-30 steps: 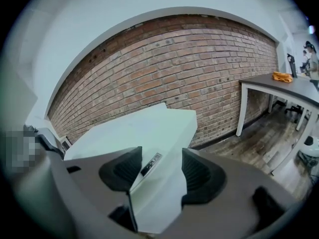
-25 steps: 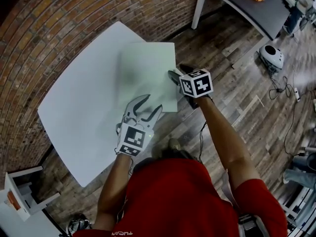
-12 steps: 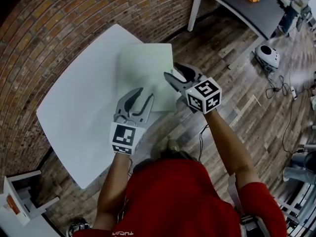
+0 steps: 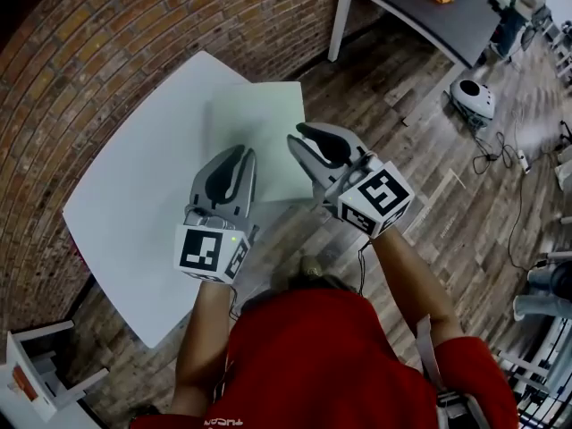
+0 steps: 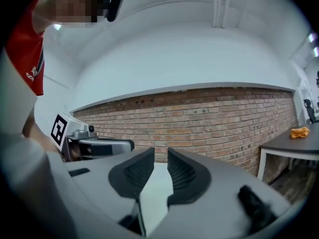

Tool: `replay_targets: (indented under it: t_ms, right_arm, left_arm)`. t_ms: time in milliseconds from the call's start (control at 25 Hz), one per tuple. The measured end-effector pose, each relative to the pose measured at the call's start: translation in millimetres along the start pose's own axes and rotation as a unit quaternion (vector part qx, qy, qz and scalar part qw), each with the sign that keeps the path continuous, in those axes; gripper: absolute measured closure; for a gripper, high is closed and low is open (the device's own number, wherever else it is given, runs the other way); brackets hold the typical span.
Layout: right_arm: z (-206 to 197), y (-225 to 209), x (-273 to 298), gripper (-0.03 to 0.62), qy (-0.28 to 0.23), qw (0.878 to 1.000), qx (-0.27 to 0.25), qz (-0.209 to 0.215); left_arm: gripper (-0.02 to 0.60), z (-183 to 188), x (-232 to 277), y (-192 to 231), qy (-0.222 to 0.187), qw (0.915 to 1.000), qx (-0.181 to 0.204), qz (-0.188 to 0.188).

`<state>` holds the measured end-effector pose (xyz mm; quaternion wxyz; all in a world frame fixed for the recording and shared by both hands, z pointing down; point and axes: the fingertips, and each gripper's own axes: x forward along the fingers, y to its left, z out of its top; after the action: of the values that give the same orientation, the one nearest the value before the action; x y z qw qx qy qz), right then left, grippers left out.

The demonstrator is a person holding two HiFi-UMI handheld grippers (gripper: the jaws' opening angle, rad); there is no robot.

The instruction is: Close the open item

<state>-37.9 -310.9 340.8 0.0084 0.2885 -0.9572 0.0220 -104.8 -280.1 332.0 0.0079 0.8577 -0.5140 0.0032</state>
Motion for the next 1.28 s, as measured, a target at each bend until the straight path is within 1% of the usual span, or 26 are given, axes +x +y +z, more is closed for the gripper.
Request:
replay_targets:
  t_ms: [160, 320, 400, 520, 640, 840, 1040, 1280]
  right_arm:
    - [26, 18, -10, 0.526, -0.03, 0.999, -0.022, 0.001]
    - [51, 44, -16, 0.54, -0.065, 0.997, -0.034, 0.012]
    - [58, 51, -19, 0.545, -0.071, 0.997, -0.039, 0.014]
    - [61, 55, -23, 0.549, -0.063, 0.997, -0.051, 0.01]
    - [72, 63, -23, 0.554, -0.086, 0.995, -0.05, 0.017]
    - [64, 68, -26, 0.559, -0.065, 0.997, -0.052, 0.007]
    - [68, 77, -28, 0.562, -0.079, 0.995, -0.058, 0.01]
    - [63, 80, -33, 0.563, -0.057, 0.996, -0.065, -0.004]
  left_arm:
    - [0.54, 24, -6, -5, -0.035, 0.9992, -0.016, -0.01]
    - [0.555, 44, -16, -12, -0.063, 0.9977, -0.013, -0.021]
    - [0.56, 51, -19, -16, -0.07, 0.9971, -0.009, -0.026]
    - [0.565, 56, -21, -23, -0.074, 0.9967, -0.005, -0.033]
    - [0.568, 58, -24, -26, -0.075, 0.9964, -0.002, -0.04]
    - [0.568, 60, -30, -33, -0.078, 0.9957, 0.002, -0.05]
    - [0.568, 61, -35, -39, -0.08, 0.995, 0.004, -0.059]
    - [0.569, 59, -38, -45, -0.078, 0.9947, 0.003, -0.066]
